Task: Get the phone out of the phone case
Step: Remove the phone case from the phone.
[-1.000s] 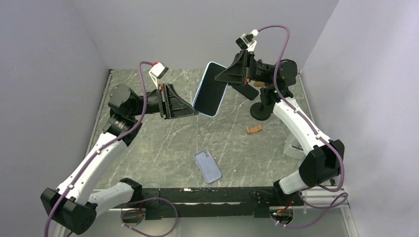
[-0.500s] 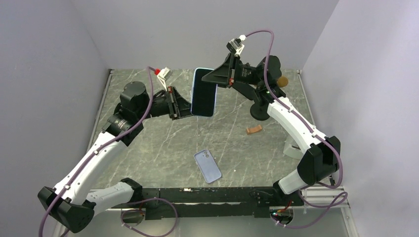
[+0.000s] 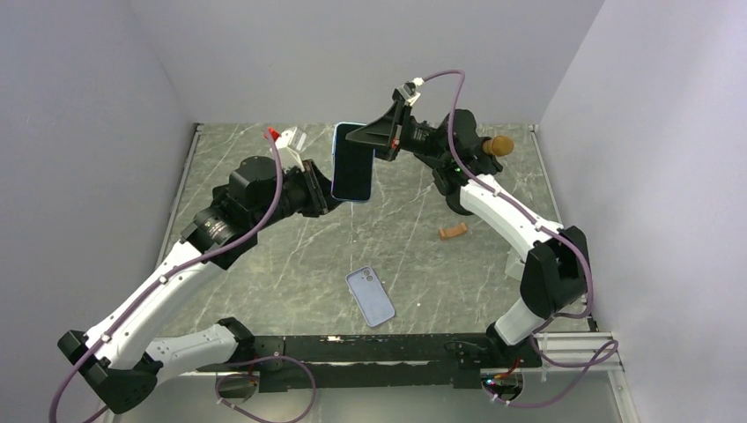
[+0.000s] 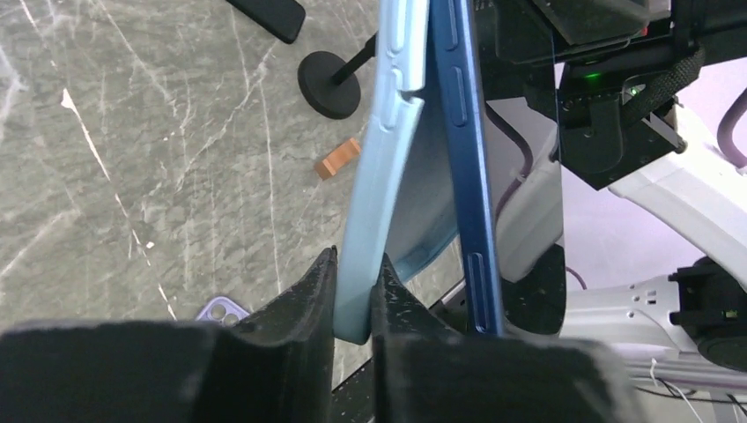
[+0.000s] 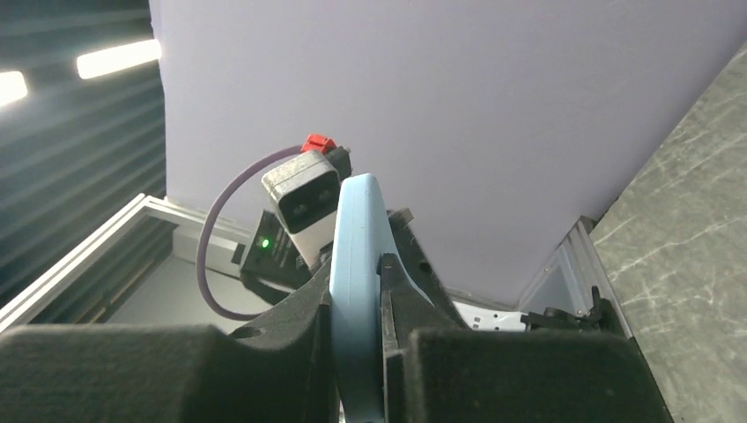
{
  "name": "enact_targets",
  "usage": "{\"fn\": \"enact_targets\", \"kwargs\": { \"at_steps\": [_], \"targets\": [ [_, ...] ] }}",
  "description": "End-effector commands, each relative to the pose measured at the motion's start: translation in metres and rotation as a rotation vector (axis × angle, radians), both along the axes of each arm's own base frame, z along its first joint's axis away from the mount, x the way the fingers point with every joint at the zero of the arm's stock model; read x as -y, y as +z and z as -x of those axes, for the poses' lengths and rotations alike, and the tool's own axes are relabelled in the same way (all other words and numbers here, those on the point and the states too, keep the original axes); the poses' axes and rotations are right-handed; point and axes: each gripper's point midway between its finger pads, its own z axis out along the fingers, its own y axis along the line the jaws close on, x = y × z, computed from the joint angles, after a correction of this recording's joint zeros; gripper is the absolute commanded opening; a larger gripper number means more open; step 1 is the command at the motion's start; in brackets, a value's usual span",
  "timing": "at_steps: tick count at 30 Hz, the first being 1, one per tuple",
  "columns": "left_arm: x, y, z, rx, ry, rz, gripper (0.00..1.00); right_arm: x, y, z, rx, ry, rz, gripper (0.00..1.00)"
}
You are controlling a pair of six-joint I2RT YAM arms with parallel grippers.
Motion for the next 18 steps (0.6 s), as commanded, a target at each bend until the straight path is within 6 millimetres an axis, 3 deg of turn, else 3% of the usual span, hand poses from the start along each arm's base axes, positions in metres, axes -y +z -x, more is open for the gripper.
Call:
{"fn": "enact_targets", "kwargs": {
  "at_steps": [1,5,9,14,18],
  "targets": [
    [-0.025,-0.053,-0.026,-0.092,0.077,-0.091,0.33,0.023,0.082,0.093,0.125,0.174,-0.097,0.0],
    [-0.011,-0.018,-0.003,-0.023,-0.061,0.043,0.64,0.036,0.056,0.07,0.12,0.102,-0.025,0.0],
    [-0.027,-0.001,0.012,0.028,-0.034,0.064,0.94,0.054,0.03,0.043,0.067,0.032,0.022,0.0],
    [-0.046,0.024,0.028,0.06,0.004,0.097,0.99,0.065,0.003,0.022,0.075,-0.058,0.167,0.0],
    [-0.034,0.055,0.042,0.06,-0.069,0.2,0.96,0.069,-0.013,0.012,0.108,-0.112,0.269,0.0]
  ]
}}
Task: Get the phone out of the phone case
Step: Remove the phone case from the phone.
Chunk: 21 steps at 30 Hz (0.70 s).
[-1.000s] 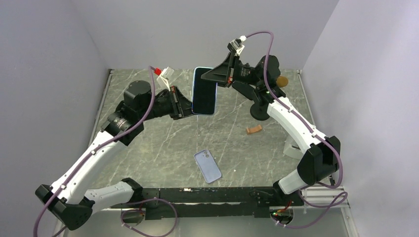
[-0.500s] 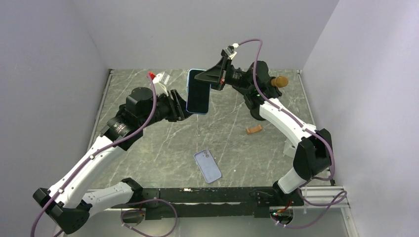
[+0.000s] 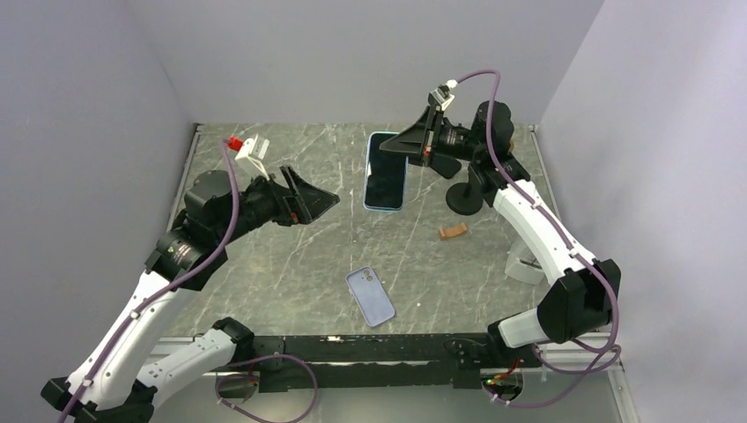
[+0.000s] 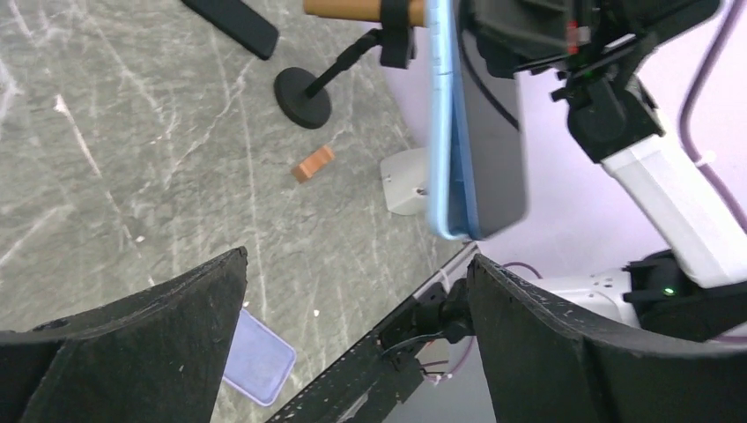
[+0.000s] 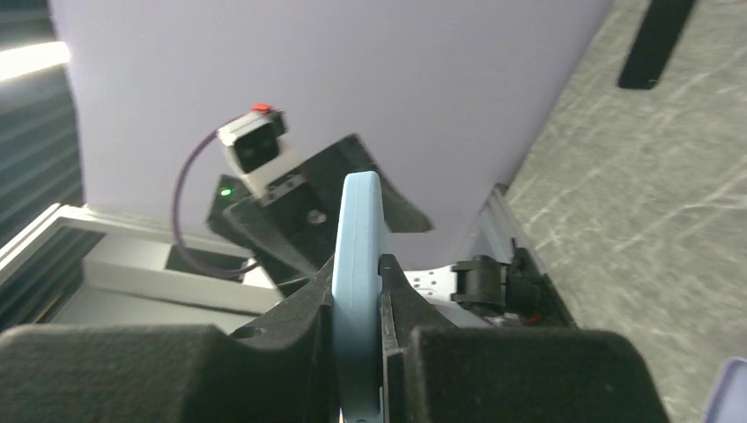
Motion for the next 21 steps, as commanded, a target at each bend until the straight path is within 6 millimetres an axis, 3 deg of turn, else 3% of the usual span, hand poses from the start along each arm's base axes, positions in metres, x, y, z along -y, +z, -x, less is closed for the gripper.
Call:
{"fn": "enact_targets", "kwargs": {
  "at_steps": [1,5,7,21],
  "targets": [
    [0.012,0.041,0.012,0.01,-0.073,0.13,0.96,0.009,0.01,0.009,0.095,-0.021,0.083,0.0],
    [0.043,0.058,0.023,-0.045,-0.259,0.31,0.94,0.009,0.007,0.009,0.071,-0.023,0.066,0.0],
    [0.054,0.059,0.028,-0.101,-0.328,0.381,0.88,0.009,0.007,0.009,0.065,-0.024,0.061,0.0],
    [0.076,0.045,0.032,-0.232,-0.396,0.498,0.66,0.01,0.011,0.01,0.068,-0.029,0.041,0.0]
  ]
}}
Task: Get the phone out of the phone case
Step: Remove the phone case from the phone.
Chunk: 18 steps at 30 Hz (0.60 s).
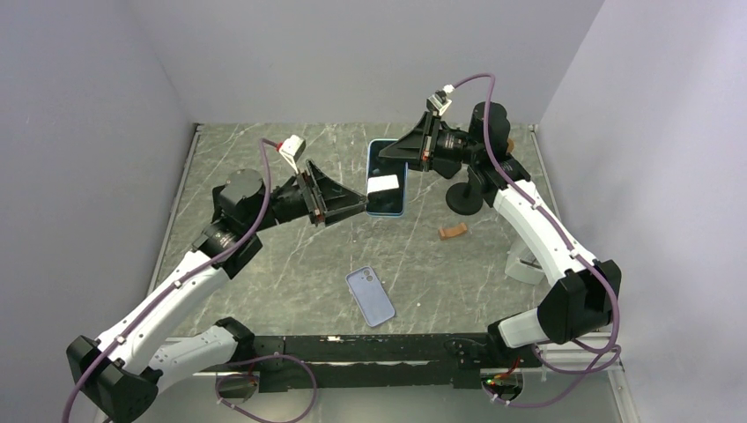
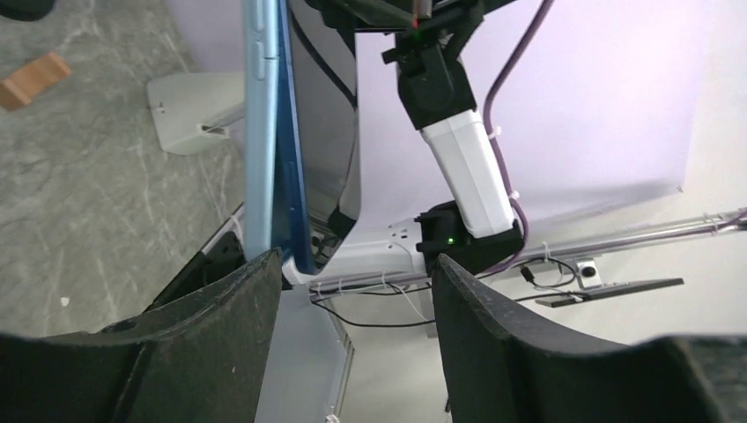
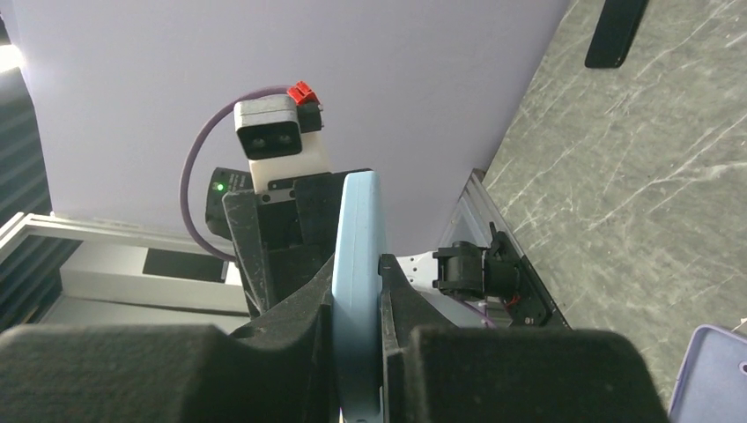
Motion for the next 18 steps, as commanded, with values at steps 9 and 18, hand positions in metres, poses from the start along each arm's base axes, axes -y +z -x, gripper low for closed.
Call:
{"fn": "enact_targets", "kwargs": {
  "at_steps": [9,18],
  "targets": [
    [0.012,0.025,0.01,0.014,-0.088,0.106,0.65,0.005,0.036,0.013,0.083,-0.003,-0.063,0.0],
    [0.027,0.04,-0.003,0.027,-0.136,0.204,0.52,-0.002,0.04,0.029,0.084,0.084,-0.122,0.0]
  ]
}}
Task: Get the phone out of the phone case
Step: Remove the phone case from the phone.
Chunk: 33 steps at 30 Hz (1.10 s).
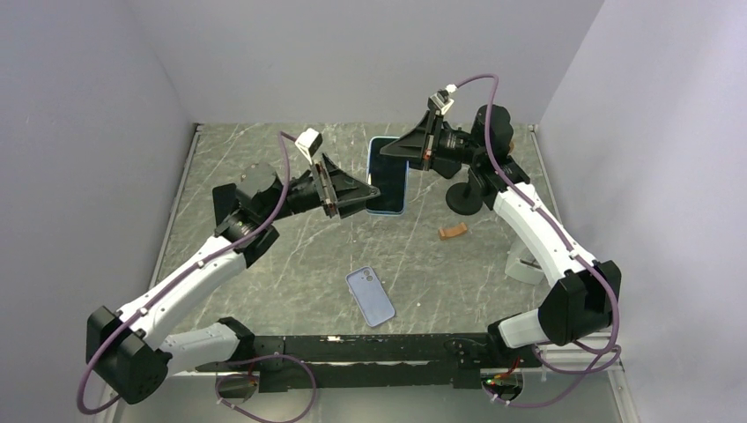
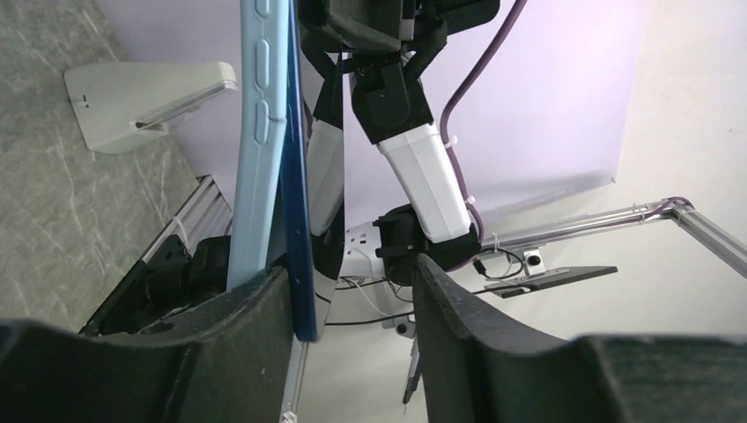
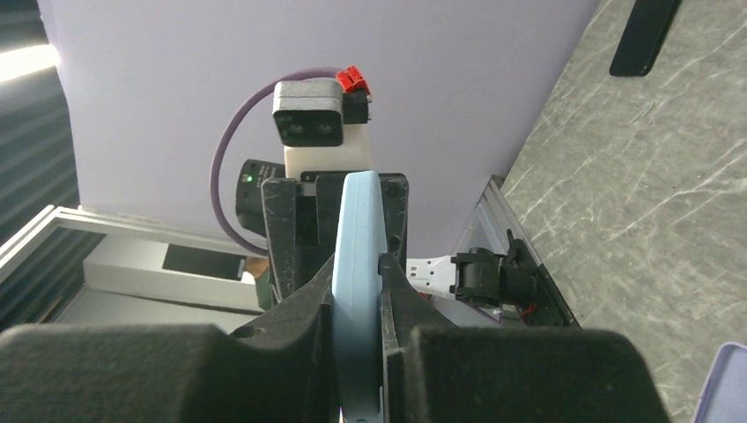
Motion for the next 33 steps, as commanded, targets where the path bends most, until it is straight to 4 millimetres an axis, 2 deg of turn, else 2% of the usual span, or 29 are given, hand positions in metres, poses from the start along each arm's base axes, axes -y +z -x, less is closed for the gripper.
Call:
{"fn": "enact_targets", "kwargs": {
  "at_steps": [1,7,9,11,14,19,22,27,33],
  "targets": [
    [0.005,0.029,0.002,0.074,-0.044,0.098,0.49,-0.003,0.03,0.029,0.075,0.089,-0.075,0.0],
    [0.012,0.033,-0.01,0.064,-0.048,0.111,0.19,-0.01,0.027,0.038,0.085,0.13,-0.055,0.0],
    [0.01,0.032,-0.015,0.046,-0.035,0.111,0.07,-0.009,0.027,0.04,0.089,0.14,-0.053,0.06],
    [0.006,0.033,-0.021,0.031,-0.017,0.115,0.0,-0.009,0.025,0.041,0.093,0.149,-0.053,0.16],
    [-0.002,0.038,-0.027,0.018,0.01,0.141,0.0,-0.009,0.024,0.045,0.102,0.175,-0.072,0.32],
    [-0.015,0.048,-0.033,-0.001,0.034,0.206,0.0,-0.007,0.026,0.05,0.134,0.201,-0.108,0.66],
    [-0.023,0.054,-0.036,-0.002,0.054,0.228,0.0,-0.006,0.024,0.052,0.149,0.209,-0.116,0.77],
    [-0.037,0.067,-0.043,0.013,0.09,0.252,0.0,-0.005,0.012,0.054,0.15,0.213,-0.099,0.8],
    [-0.046,0.074,-0.048,0.023,0.108,0.261,0.0,0.001,-0.002,0.049,0.13,0.179,-0.073,0.64]
  ]
}}
